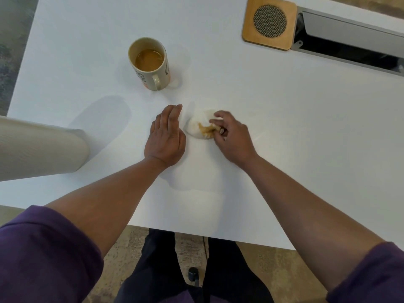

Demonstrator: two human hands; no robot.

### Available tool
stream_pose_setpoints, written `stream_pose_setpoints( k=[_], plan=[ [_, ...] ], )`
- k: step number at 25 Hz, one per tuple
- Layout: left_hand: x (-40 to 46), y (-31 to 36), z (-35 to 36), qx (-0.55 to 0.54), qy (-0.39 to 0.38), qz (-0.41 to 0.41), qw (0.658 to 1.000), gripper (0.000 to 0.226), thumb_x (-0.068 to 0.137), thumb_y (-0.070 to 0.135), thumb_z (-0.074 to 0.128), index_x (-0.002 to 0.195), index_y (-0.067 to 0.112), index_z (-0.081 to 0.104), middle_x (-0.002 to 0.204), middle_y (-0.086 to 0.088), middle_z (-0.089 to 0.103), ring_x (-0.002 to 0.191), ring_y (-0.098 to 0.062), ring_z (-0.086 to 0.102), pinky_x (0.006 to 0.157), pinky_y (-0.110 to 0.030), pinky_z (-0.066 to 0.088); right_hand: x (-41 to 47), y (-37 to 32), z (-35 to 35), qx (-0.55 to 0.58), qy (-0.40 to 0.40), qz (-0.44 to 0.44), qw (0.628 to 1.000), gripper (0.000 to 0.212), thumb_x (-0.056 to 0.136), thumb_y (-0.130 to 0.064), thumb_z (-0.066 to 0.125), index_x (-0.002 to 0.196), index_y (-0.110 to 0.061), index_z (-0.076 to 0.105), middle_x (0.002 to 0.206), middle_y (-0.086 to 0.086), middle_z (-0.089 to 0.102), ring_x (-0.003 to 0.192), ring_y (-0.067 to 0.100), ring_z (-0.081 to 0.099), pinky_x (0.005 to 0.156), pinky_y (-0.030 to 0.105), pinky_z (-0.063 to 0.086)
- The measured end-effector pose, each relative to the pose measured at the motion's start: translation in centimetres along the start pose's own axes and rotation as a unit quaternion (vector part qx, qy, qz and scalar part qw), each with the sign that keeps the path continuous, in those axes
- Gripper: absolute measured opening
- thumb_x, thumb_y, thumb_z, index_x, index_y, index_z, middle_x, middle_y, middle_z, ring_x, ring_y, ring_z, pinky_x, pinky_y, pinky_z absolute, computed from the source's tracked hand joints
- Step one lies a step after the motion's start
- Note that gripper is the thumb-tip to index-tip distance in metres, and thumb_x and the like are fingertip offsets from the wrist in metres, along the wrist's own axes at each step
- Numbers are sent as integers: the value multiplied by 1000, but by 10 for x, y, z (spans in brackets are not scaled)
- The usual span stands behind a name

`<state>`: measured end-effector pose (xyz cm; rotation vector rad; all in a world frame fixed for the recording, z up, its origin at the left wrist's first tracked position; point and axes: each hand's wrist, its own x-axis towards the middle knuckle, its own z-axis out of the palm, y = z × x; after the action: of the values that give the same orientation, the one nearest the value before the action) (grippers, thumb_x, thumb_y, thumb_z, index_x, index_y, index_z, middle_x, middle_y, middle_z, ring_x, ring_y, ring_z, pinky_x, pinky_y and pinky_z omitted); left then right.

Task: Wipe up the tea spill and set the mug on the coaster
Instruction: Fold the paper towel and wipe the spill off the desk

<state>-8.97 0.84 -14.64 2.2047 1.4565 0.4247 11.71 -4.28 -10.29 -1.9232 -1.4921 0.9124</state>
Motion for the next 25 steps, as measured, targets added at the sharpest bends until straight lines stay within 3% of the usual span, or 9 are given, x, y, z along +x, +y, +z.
stream_pose_setpoints(
  k=[2,7,10,12,14,17,20,23,25],
  plan=[
    [0,2,-2,-9,-5,-6,1000,65,89,12,45,152,16,26,151,-13,39,129,-31,39,113,-44,32,-17,3,0,21,-43,14,999,43,83,-3,64,121,-19,56,115,-4,75,91,-5,66,84,24,53],
    [2,9,-19,-106,-25,-21,994,60,83,9,44,143,8,52,146,-8,53,135,-32,42,116,-47,35,-25,-1,-14,75,-6,31,997,32,81,-5,67,101,-27,54,95,-6,69,80,13,63,76,31,55],
    [17,17,-44,-259,-161,-82,949,61,87,18,52,147,27,52,147,13,49,139,-17,40,115,-37,35,-17,-12,-18,60,10,-21,998,29,81,-4,65,98,-26,59,92,-9,69,85,14,63,79,30,54],
    [24,18,-59,-259,-246,-44,933,61,88,16,58,147,29,52,154,15,45,140,-12,43,113,-36,37,-14,-17,-17,33,29,-57,997,28,80,0,63,100,-20,66,94,-7,70,85,13,63,81,32,54],
    [29,16,-71,-289,-273,-42,916,60,85,16,56,144,26,56,151,12,52,134,-13,51,111,-37,43,-11,-20,-17,13,52,-75,996,26,81,1,63,101,-13,71,96,-3,71,87,15,64,82,33,54],
    [26,19,-79,-390,-270,-90,876,49,91,18,61,139,27,59,126,6,70,111,-25,68,97,-43,53,-8,-26,-17,18,65,-53,996,24,82,0,64,100,-13,72,95,-4,70,85,15,64,79,30,55],
    [25,23,-75,-409,-220,-126,877,43,91,10,75,130,24,63,108,-7,74,96,-30,74,89,-41,61,-8,-33,-15,55,70,21,996,23,79,-5,67,94,-22,70,84,-15,66,73,4,60,69,19,52],
    [25,29,-70,-458,-173,-175,854,35,90,0,74,122,13,68,99,-7,78,88,-21,75,80,-31,60,-11,-38,-11,176,61,120,975,22,76,-8,71,90,-24,68,81,-13,70,68,3,61,65,20,51],
    [24,31,-68,-491,-158,-201,833,35,92,-2,72,125,6,67,101,-6,78,88,-19,75,79,-28,59,-14,-39,-11,296,43,163,940,20,79,-7,72,95,-18,72,86,-5,74,74,9,62,70,25,51]
  ],
)
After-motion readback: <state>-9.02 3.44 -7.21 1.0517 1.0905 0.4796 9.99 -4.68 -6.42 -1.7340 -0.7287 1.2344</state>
